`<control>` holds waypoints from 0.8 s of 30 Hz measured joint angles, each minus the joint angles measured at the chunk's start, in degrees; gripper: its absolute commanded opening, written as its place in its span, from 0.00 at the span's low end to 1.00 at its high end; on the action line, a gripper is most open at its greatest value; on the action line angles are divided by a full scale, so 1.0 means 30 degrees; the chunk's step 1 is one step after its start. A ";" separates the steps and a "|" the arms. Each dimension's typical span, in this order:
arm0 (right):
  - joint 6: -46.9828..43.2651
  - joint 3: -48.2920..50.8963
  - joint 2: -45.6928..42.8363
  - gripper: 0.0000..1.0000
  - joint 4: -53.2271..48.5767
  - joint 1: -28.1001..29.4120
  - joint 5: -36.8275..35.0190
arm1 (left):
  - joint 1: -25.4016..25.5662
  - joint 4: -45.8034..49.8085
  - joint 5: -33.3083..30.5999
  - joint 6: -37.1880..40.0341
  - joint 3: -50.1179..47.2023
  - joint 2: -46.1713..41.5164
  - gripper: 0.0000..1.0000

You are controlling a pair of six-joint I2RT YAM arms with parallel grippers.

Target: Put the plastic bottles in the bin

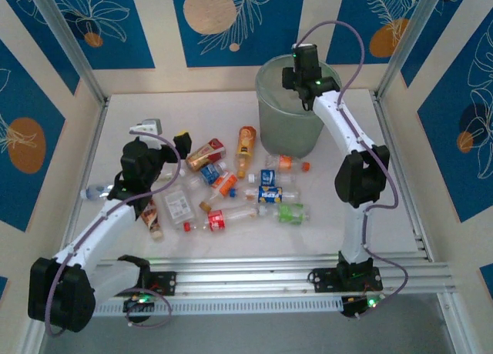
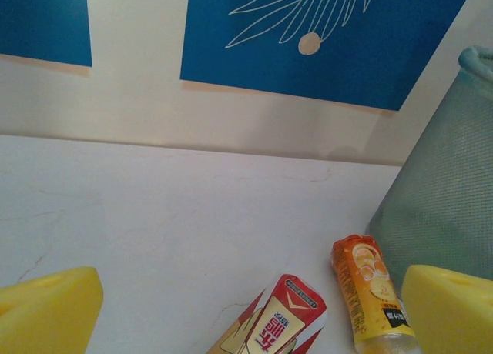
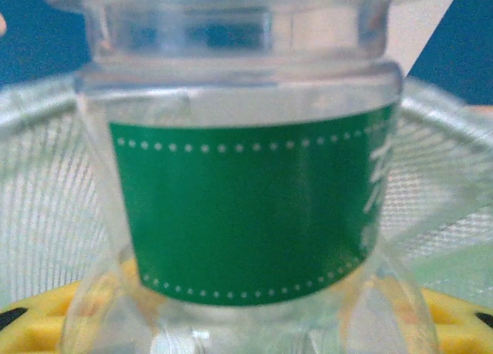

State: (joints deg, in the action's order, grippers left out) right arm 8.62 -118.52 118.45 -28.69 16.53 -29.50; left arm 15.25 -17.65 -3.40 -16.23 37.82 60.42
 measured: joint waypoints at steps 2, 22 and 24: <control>0.0124 0.0000 0.0182 0.46 -0.0510 0.0000 0.0219 | 0.0000 0.0066 0.0000 0.0000 -0.0007 0.0000 0.99; 0.0255 -0.0481 0.1566 0.85 -0.2324 -0.0233 0.0845 | 0.0000 0.0991 -0.0182 -0.0007 0.0000 -0.0277 1.00; 0.0255 -0.0736 0.1581 0.85 -0.2543 -0.0233 0.0867 | 0.0000 0.1268 -0.0342 -0.0087 0.0036 -0.0335 0.99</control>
State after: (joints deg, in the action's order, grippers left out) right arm 9.39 -120.73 123.20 -36.32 15.84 -26.89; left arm 15.25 -13.85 -4.43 -16.49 37.93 59.42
